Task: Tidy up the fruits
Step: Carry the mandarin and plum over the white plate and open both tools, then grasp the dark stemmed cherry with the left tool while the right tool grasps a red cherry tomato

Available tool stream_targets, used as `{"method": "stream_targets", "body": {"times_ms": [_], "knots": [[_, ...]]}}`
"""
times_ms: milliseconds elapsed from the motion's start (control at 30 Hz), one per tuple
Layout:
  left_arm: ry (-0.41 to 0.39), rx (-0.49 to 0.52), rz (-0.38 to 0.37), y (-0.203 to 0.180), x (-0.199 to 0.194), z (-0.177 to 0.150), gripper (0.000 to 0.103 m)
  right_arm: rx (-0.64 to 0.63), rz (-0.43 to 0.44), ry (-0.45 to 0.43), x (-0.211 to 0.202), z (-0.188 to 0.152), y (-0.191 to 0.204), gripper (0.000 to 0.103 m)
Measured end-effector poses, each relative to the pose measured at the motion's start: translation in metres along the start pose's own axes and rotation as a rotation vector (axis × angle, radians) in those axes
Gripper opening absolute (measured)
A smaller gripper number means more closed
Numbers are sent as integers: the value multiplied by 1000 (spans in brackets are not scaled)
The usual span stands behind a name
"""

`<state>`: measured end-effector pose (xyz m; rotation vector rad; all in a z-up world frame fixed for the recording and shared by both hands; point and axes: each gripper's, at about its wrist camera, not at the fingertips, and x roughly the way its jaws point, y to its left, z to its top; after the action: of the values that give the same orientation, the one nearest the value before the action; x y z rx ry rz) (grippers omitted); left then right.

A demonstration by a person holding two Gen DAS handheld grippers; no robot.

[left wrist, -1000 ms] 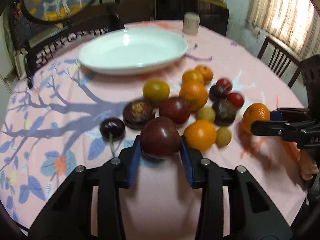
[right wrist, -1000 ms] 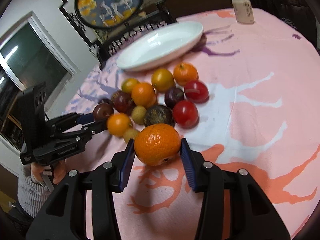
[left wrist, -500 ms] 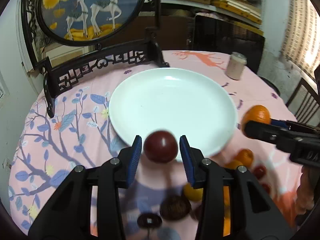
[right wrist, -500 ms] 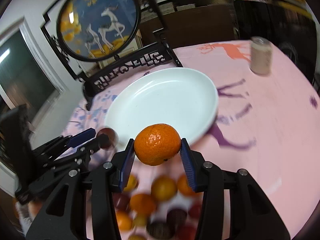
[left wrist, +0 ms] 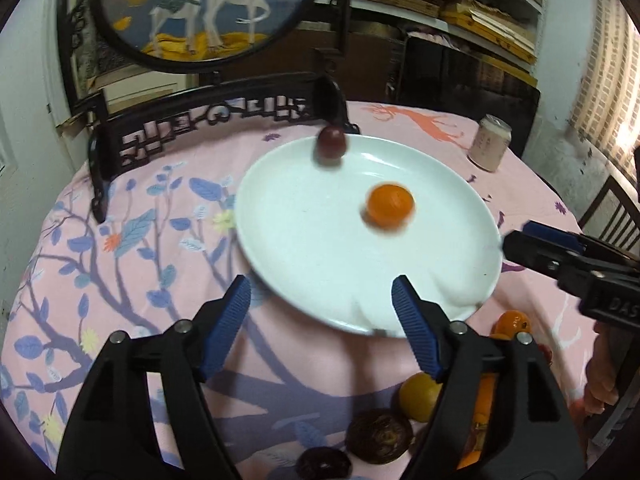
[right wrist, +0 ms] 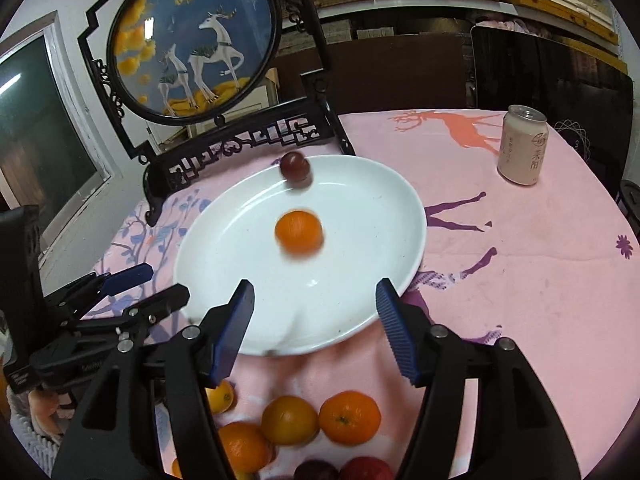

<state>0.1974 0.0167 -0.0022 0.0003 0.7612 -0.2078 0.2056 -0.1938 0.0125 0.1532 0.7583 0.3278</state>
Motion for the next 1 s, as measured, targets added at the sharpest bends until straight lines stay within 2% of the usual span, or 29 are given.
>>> {"method": "stream_targets", "body": {"times_ms": [233,300,400,567,767,1000], "knots": [[-46,-37,50,19,-28,-14,78,15,16,-27,-34,-23,0,64],[-44,-40,59,23,-34,-23,80,10,-1,-35,-44,-34,-1,65],[-31,-39,94,28,-42,-41,85,40,-29,-39,-58,-53,-12,73],[-20,-40,96,28,-53,-57,85,124,-19,-50,-77,-72,-30,74],[-13,34,105,13,-65,-79,87,159,-24,-77,-96,-88,-38,74],[19,156,122,-9,-58,-93,87,171,-30,-72,-98,-93,-41,74]]}}
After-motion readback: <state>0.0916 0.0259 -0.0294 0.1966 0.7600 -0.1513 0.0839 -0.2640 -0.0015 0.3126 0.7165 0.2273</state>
